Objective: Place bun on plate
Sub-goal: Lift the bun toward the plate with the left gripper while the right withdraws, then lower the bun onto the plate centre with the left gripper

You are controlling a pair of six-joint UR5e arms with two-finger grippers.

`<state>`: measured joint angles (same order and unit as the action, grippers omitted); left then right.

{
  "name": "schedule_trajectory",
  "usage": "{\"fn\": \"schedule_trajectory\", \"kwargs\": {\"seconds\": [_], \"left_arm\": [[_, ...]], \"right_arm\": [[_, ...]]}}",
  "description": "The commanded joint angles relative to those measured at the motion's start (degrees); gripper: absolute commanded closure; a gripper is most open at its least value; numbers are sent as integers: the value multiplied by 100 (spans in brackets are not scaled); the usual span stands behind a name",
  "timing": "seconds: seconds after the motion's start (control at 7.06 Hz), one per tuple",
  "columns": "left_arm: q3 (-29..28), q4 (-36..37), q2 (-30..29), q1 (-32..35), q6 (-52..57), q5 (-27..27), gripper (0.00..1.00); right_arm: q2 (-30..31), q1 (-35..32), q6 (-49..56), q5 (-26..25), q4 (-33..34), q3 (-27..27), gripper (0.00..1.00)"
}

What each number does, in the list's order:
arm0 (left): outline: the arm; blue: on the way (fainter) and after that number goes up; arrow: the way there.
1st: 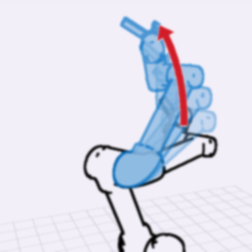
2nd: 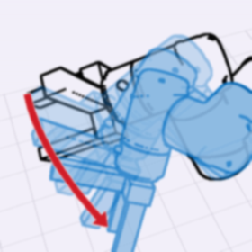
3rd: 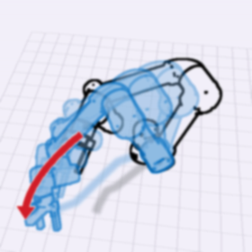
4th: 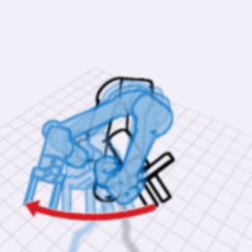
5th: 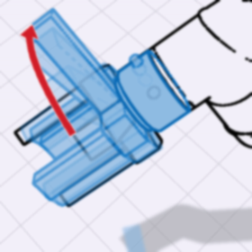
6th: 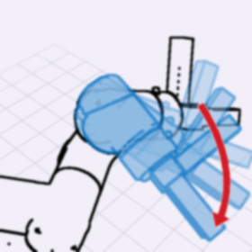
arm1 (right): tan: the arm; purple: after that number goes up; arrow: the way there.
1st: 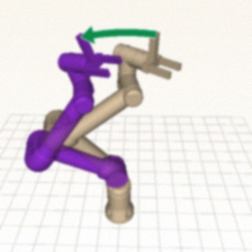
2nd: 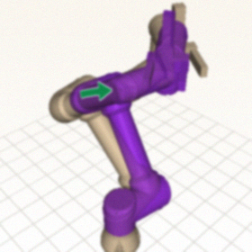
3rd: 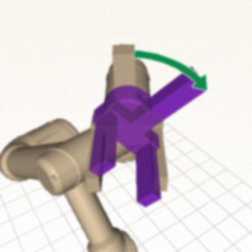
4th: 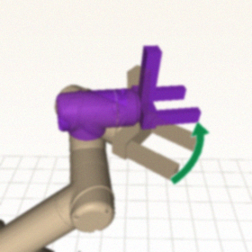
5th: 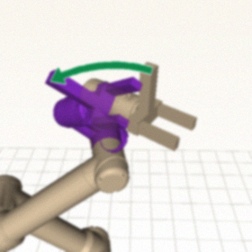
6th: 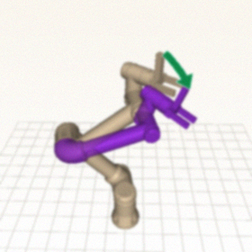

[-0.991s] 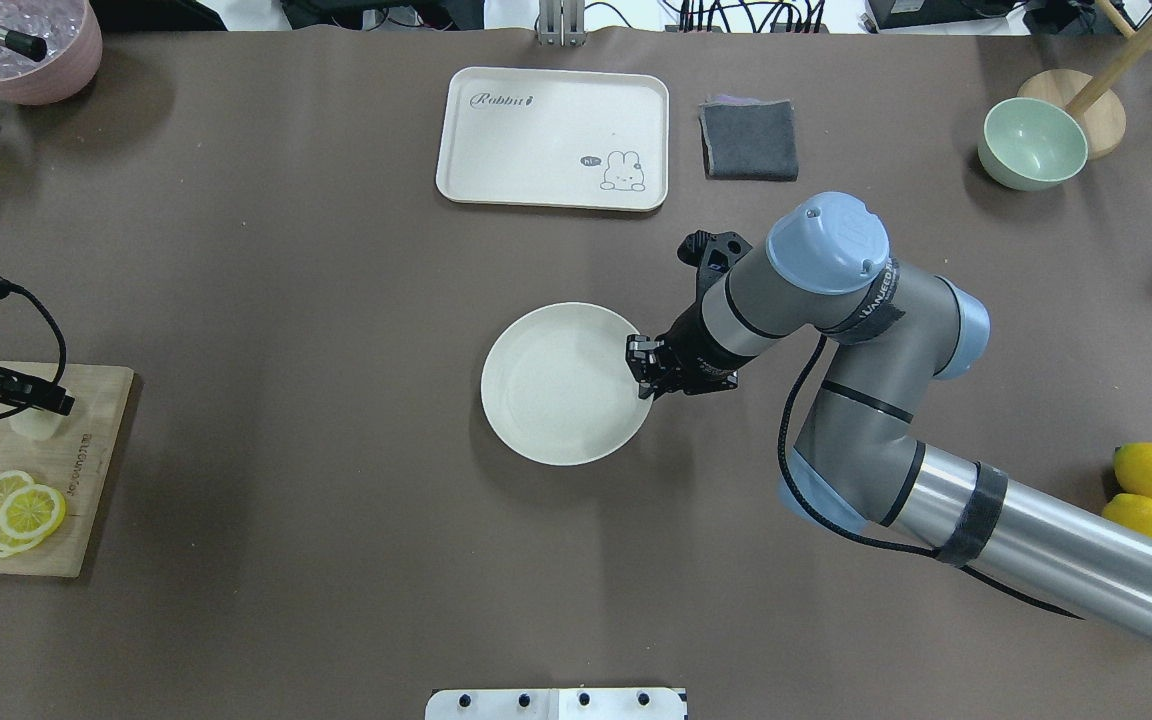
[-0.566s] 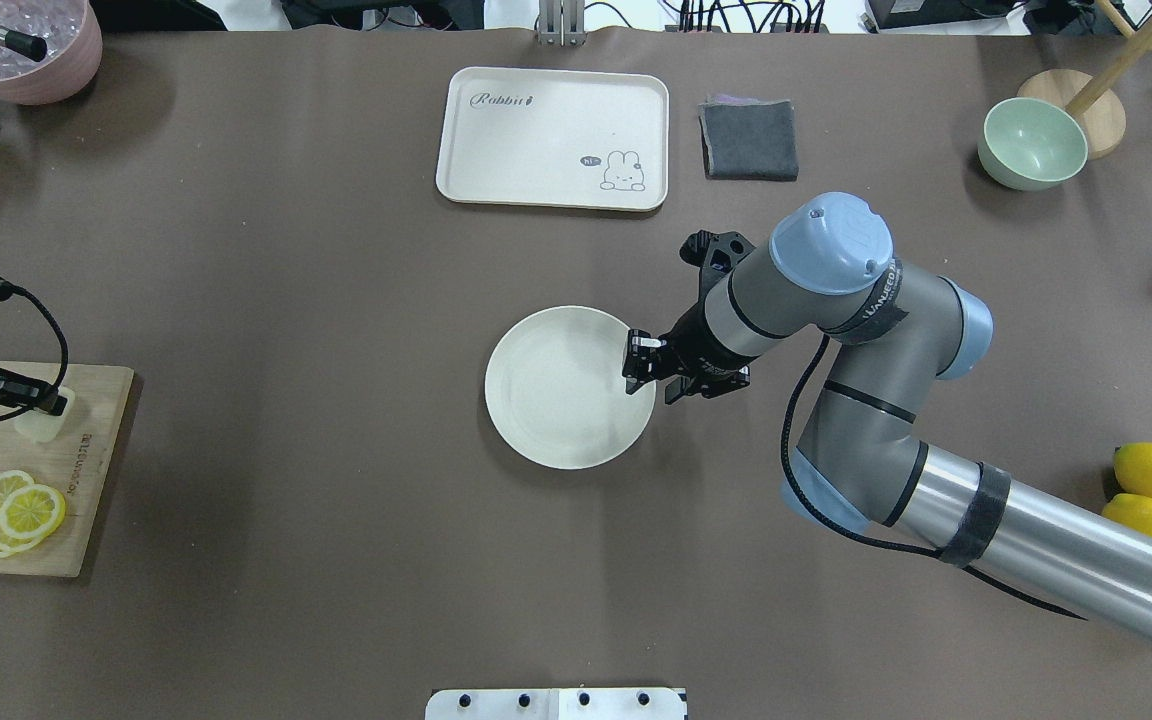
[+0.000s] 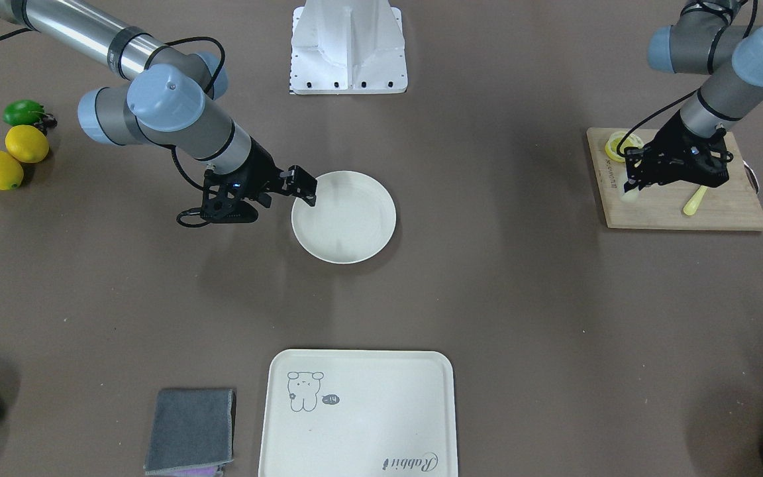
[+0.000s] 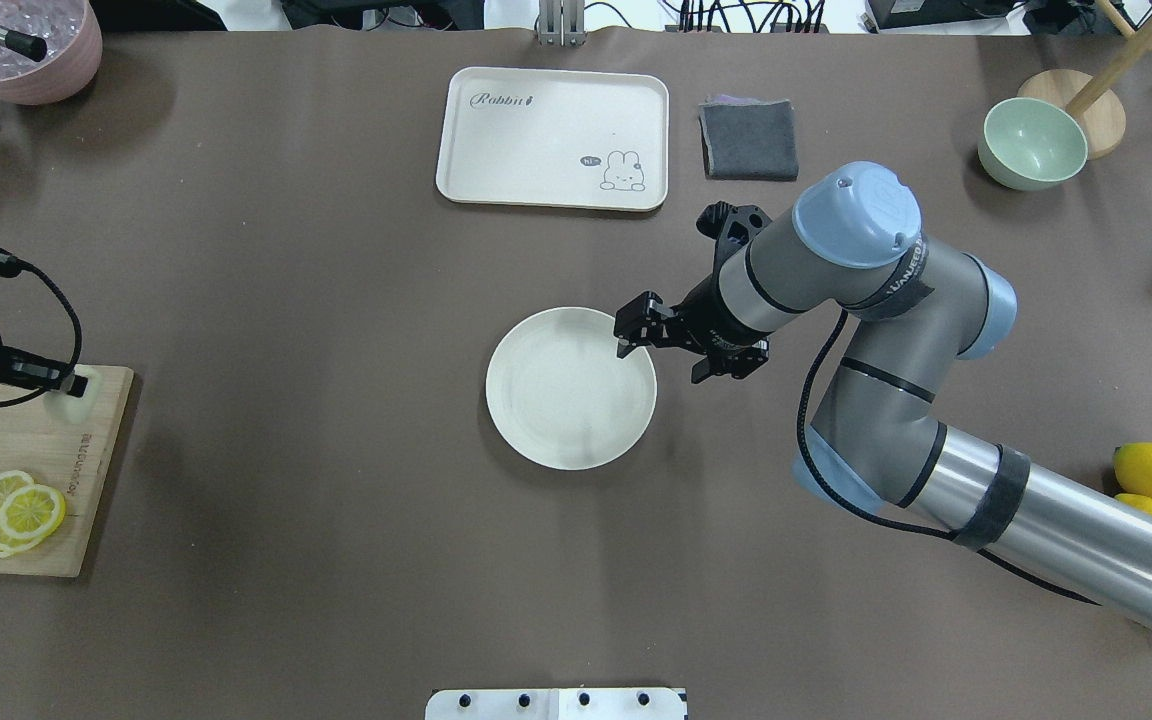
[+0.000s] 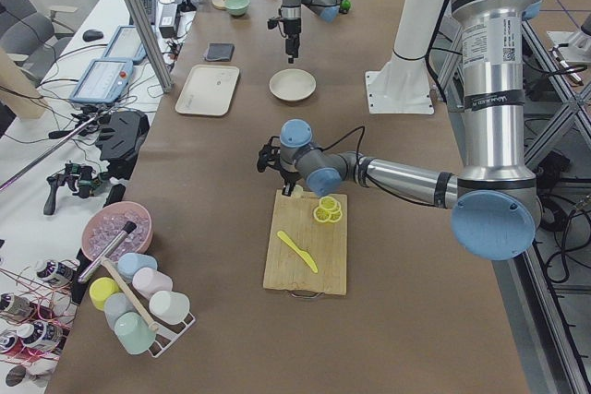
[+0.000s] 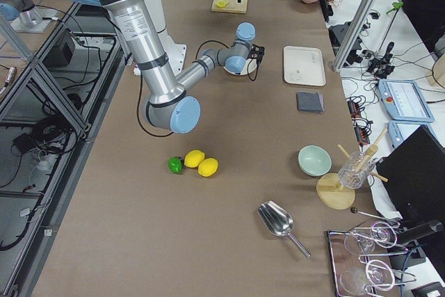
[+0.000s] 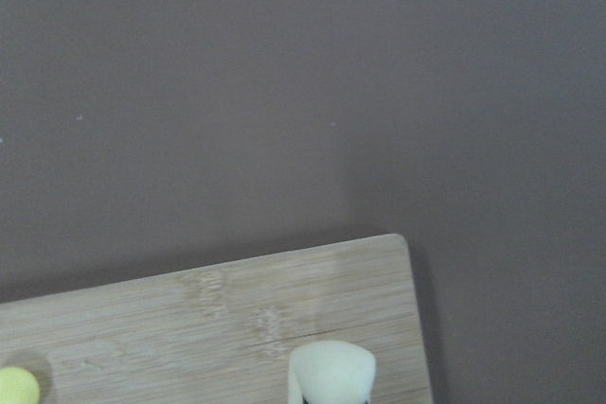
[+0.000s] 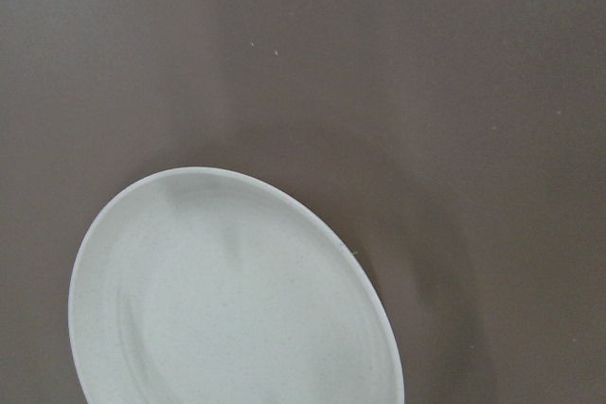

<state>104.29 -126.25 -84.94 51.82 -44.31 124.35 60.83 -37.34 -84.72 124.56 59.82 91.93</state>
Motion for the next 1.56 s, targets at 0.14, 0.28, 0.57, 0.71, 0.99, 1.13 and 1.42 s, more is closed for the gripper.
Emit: {"fn": "schedule_trajectory", "kwargs": {"seconds": [0.14, 0.28, 0.57, 0.71, 0.99, 1.13, 1.42], "left_arm": [[179, 783, -1650, -555, -1794, 2, 81], [66, 1587, -2588, -968, -2322, -390, 81], [-450, 2586, -3989, -1811, -2781, -1173, 80], [-1028, 2562, -4491, -2146, -2985, -1611, 80], [-1726, 2265, -4855, -2510, -3004, -2186, 77], [-1885, 2246, -4961, -2536, -2978, -2187, 76], [-2096, 2254, -5181, -2667, -2987, -2196, 71]], "right_arm": [[726, -920, 679, 454, 65, 281, 1], [1103, -1176, 1476, 481, 74, 281, 1], [1875, -1826, 2823, 613, 74, 281, 1], [2297, -2203, 3656, 735, 83, 264, 1], [2827, -2636, 4687, 763, 83, 229, 1], [2864, -2690, 4884, 754, 231, 229, 1], [2855, -2691, 4886, 745, 320, 273, 1]]}}
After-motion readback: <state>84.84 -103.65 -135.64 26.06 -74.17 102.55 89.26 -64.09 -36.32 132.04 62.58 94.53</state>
